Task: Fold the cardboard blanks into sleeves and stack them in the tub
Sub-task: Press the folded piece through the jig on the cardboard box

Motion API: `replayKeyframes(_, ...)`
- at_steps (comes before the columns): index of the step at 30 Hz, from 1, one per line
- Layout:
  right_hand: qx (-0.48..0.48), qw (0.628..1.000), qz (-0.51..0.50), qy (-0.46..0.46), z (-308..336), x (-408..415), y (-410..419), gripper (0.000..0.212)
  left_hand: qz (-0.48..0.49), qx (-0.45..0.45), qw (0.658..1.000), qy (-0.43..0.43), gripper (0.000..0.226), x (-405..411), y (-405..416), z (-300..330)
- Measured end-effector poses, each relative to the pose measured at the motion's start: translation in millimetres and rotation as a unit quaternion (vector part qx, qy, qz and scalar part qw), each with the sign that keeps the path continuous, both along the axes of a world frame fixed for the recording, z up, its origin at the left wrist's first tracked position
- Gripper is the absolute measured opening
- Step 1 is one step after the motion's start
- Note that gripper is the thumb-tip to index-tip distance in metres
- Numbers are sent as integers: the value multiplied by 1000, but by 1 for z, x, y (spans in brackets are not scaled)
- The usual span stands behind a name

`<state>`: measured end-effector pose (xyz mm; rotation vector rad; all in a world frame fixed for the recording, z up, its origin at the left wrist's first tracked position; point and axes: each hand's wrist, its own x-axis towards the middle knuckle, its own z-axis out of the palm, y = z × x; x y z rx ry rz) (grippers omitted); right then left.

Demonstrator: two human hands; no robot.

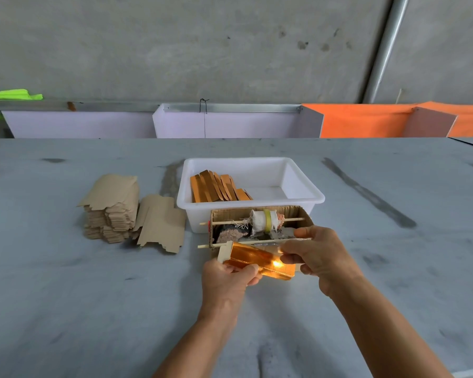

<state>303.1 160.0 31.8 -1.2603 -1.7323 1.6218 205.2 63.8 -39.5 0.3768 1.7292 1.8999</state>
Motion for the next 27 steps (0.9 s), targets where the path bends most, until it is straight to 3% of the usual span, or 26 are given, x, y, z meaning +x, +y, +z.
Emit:
replayKeyframes(11,13,1000,-8,5,-8,3,-4,21,1,14,1000,-14,14,2,0,1)
replayKeyframes(16,18,999,-18,42,-19,3,-6,18,3,41,999,-14,23,5,-2,5)
replayKeyframes(27,64,998,-17,24,-30,1,-2,20,26,62,998,-5,35,9,-4,12)
